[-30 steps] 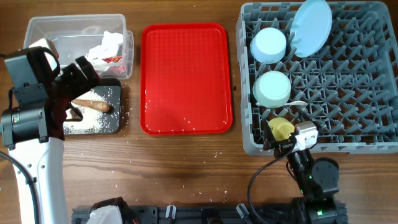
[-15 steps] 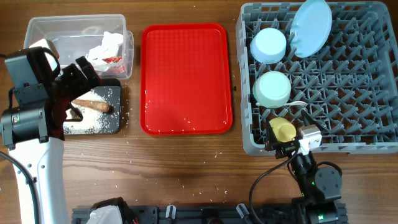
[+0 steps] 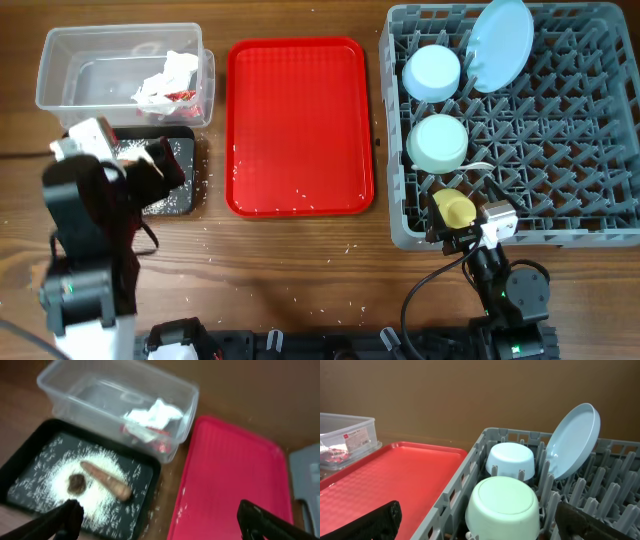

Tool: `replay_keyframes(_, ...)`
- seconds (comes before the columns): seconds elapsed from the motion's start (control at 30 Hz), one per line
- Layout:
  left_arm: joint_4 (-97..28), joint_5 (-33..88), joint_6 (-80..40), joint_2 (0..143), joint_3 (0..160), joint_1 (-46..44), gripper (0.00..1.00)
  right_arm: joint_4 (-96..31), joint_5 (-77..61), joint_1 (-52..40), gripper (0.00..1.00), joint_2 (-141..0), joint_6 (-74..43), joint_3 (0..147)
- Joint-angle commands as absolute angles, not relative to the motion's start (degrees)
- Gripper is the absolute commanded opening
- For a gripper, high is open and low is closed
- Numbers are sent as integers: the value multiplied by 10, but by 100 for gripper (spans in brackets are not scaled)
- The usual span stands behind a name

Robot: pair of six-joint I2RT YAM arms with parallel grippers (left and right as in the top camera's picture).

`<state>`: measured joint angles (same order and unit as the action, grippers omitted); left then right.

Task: Sort waste into correct bins and load items into the dishwasher rack

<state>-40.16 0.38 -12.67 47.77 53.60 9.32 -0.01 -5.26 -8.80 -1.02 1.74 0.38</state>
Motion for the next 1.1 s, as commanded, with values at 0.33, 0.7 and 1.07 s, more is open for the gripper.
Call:
replay_keyframes(0.33, -18, 107, -122, 49, 77, 72, 100, 2, -45, -86, 100, -8, 12, 3)
replay_keyframes(0.7, -6, 83, -122, 1, 43, 69, 100, 2, -45, -86, 100, -8, 12, 3)
replay_keyframes(1.07, -29, 83, -122, 1, 4, 69, 100, 2, -45, -86, 100, -8, 12, 3)
